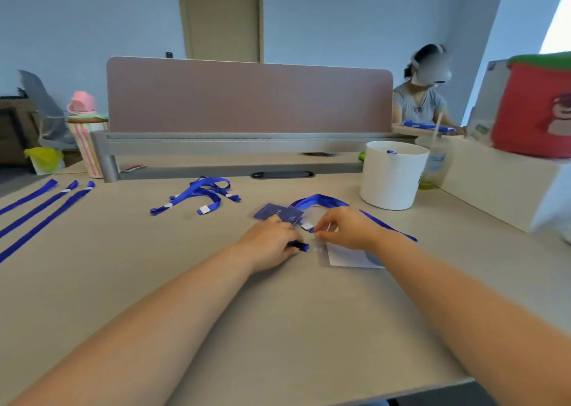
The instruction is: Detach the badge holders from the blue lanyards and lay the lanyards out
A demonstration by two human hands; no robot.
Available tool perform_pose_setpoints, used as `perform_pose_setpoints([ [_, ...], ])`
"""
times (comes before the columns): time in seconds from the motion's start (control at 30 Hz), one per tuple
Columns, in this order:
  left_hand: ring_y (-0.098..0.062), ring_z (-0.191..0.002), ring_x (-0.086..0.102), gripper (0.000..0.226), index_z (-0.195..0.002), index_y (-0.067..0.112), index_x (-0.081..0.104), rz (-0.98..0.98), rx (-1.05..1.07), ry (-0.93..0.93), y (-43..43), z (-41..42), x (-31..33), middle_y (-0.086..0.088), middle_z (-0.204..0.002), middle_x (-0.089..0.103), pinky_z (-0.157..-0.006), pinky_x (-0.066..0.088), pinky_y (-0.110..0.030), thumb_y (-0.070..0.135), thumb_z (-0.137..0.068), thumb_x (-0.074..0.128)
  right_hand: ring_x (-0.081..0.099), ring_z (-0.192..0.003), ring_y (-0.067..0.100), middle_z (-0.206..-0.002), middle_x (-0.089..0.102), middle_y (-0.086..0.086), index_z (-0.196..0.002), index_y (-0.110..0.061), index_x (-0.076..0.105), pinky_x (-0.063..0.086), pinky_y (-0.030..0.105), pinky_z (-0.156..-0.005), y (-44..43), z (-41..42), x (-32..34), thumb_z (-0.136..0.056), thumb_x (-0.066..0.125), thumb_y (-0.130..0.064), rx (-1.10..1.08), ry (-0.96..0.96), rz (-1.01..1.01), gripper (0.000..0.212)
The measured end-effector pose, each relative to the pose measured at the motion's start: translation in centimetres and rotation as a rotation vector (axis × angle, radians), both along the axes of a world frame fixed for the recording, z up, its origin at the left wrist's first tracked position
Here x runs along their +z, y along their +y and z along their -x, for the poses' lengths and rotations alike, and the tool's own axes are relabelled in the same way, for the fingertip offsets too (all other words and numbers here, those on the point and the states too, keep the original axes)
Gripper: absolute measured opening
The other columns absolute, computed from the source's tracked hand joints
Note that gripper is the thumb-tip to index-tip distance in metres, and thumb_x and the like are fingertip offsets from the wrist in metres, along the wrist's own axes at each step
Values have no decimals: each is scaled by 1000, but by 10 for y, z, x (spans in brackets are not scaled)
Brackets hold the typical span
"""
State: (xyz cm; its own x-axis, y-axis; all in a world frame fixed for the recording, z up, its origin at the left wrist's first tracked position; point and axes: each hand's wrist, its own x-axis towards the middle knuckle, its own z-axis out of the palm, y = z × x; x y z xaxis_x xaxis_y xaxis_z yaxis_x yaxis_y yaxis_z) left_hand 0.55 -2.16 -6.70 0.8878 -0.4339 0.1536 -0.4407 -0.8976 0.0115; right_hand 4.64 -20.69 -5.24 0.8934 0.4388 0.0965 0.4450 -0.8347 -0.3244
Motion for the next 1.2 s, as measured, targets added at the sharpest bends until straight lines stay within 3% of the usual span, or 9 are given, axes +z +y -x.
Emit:
perform_pose_setpoints([
  [0.13,-19,-111,47,27,-114,22,58,80,37,-30,-2,-4,2,0,-118,56,-87,38,-29,32,-89,55,56,-99,11,-111,59,-5,-105,-26,68,48,30,-89,2,11,3,-83,64,-41,68,95,61,27],
  [0.3,4,-83,54,17,-102,22,61,619,28,52,5,1,4,14,-95,56,-72,40,-6,14,-87,62,53,-104,11,-116,54,-4,-103,-21,69,39,18,-79,6,21,11,-83,67,-30,178,86,24,23],
  [0.4,3,-71,59,21,-83,25,60,955,6,86,10,9,15,12,-82,62,-71,49,-17,4,-84,63,53,-95,5,-105,59,-7,-87,-27,68,40,19,-77,11,20,15,-81,70,-28,197,142,-161,7],
  [0.57,-15,-80,62,20,-78,26,61,1181,27,-73,17,18,39,2,-82,66,-79,50,-28,7,-83,66,55,-73,0,-82,66,-7,-78,-21,65,40,14,-68,25,22,34,-80,71,-20,234,125,-401,6],
  [0.7,-25,-89,65,17,-79,27,63,1207,52,-130,27,22,49,-3,-86,70,-84,52,-34,11,-84,65,54,-58,-5,-73,64,-5,-75,-15,65,44,10,-59,38,26,47,-77,73,-12,311,193,-543,9],
  [0.77,-27,-89,65,16,-78,27,63,1195,75,-139,34,23,50,-5,-87,70,-85,51,-37,12,-85,65,58,-66,2,-72,66,0,-74,-12,67,49,16,-69,45,26,50,-78,72,-11,330,254,-649,7],
  [0.93,0,-80,53,11,-80,23,62,1073,250,-300,49,24,47,14,-85,55,-72,40,-19,24,-89,57,55,-55,-8,-63,67,-11,-71,-13,65,38,3,-53,69,25,48,-85,63,-9,336,314,-804,15],
  [1.03,-3,-72,58,26,-74,18,63,1242,293,-92,64,30,48,8,-77,62,-68,39,-22,34,-91,52,51,-49,-6,-56,65,-12,-67,-16,64,38,6,-48,83,20,43,-83,64,-7,284,375,-911,19],
  [1.2,-1,-72,56,7,-76,24,64,1079,273,101,76,36,39,9,-75,62,-70,42,-14,23,-81,70,52,-64,7,-65,65,-9,-71,-18,67,41,22,-64,102,15,41,-84,65,-21,229,382,-881,14],
])
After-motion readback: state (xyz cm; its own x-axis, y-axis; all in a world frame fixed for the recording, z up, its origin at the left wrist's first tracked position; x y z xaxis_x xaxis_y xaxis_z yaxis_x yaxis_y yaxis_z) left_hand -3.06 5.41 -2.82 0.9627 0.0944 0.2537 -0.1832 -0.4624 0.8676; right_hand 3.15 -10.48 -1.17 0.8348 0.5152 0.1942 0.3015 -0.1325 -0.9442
